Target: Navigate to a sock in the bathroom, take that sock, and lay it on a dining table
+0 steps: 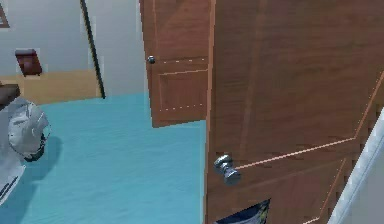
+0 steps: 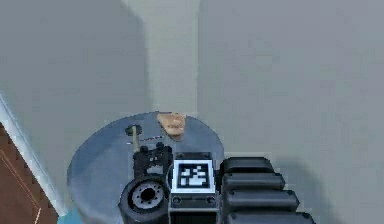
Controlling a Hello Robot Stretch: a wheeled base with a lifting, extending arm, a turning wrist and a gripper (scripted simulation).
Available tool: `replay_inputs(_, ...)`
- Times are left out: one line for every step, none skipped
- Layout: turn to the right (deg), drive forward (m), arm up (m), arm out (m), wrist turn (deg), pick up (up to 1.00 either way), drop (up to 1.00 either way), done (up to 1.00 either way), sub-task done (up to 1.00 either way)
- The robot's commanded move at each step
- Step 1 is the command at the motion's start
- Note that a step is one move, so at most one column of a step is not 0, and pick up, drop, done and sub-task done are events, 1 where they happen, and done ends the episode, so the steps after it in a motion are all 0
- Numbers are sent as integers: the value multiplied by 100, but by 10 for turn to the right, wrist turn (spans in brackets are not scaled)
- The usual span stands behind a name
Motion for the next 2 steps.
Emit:
replay_inputs(90,0,0,0,0,0,0,0,0)
replay_inputs(0,0,0,48,0,0,0,0,0)
